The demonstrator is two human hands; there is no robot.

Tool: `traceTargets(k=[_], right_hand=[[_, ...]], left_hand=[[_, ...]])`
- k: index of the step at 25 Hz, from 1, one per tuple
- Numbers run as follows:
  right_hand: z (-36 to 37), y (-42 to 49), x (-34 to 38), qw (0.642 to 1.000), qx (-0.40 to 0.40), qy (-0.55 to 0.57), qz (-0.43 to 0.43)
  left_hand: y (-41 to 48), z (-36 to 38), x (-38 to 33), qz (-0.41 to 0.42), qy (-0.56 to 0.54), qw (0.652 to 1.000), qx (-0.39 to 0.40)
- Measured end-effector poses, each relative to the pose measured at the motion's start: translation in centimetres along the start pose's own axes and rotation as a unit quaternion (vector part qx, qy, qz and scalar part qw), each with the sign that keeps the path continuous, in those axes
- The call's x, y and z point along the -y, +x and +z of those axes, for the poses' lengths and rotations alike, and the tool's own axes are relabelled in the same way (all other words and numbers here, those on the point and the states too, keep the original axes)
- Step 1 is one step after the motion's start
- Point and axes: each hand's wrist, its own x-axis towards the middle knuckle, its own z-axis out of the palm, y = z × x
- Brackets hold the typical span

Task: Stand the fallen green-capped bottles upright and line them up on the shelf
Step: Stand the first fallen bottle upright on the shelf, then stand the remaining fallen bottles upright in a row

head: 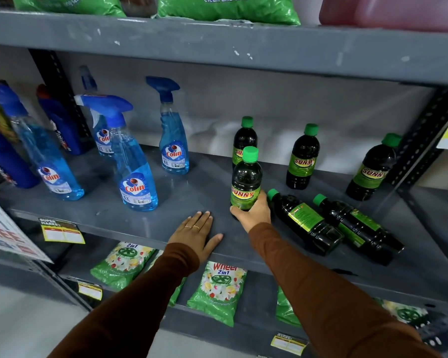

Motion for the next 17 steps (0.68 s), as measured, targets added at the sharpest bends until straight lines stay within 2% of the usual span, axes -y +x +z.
traceTargets(k=[2,3,5,9,12,17], right_hand=[[-1.0,-0.3,-0.1,0.999,0.022,-0.035,-0.001],[-1.4,-0.5,-0.1,0.999,0.03,-0.043,-0.002],[-1.8,-1.2,0.0,0.998,0.045,-0.051,-0.012],[-2.2,-3.3,0.2,0.994,0.081,-0.069,-0.017],[-2.7,-5.1,0.5,0.992,0.106,-0.069,-0.024],[-2.9,-7.2,0.8,0.991,0.118,-0.055,-0.035]], left_hand=[[-1.1,0.0,0.7,0.019,0.007,1.0,-0.002],[-1.6,0.2,1.0,0.029,0.049,0.998,-0.012],[-2.3,0.5,0.9,0.014,0.08,0.997,-0.009],[-2.9,0.1,0.2,0.009,0.029,0.999,0.023],[-3.1,-0.2,-0.1,0.0,0.046,0.997,0.055],[-3.2,-0.4,-0.3,-0.002,0.046,0.997,0.055]])
